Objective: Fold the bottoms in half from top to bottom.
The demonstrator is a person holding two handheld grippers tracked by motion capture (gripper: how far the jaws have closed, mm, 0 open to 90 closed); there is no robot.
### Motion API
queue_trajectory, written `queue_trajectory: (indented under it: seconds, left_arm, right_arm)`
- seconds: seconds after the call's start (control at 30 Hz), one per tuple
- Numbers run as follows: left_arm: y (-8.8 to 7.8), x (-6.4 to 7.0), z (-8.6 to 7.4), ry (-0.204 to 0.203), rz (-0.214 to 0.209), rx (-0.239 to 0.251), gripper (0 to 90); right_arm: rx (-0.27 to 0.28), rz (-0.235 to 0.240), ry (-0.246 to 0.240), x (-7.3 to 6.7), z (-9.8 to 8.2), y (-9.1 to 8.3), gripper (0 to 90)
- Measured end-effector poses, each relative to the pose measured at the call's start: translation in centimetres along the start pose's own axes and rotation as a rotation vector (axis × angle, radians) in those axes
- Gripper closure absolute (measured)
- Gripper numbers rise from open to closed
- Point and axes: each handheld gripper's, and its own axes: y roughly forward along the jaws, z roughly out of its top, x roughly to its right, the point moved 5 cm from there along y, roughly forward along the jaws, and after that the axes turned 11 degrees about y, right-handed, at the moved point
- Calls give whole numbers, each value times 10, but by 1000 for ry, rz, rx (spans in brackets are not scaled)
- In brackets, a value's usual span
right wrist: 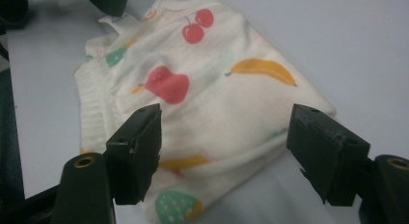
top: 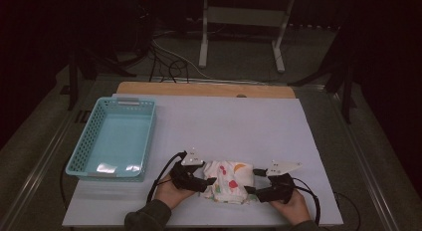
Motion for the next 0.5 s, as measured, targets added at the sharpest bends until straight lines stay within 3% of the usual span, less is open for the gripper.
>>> queue_trajectory:
  seconds: [0.1, 0.5]
  left_arm:
    - [1, -2, -1, -27, -12, -3, 280]
    - [-5, -8, -2, -44, 13, 9, 275]
  right_arm:
    - [7, -2, 12, 1, -2, -4, 281]
    - [13, -6, 19, 3, -1, -2, 277]
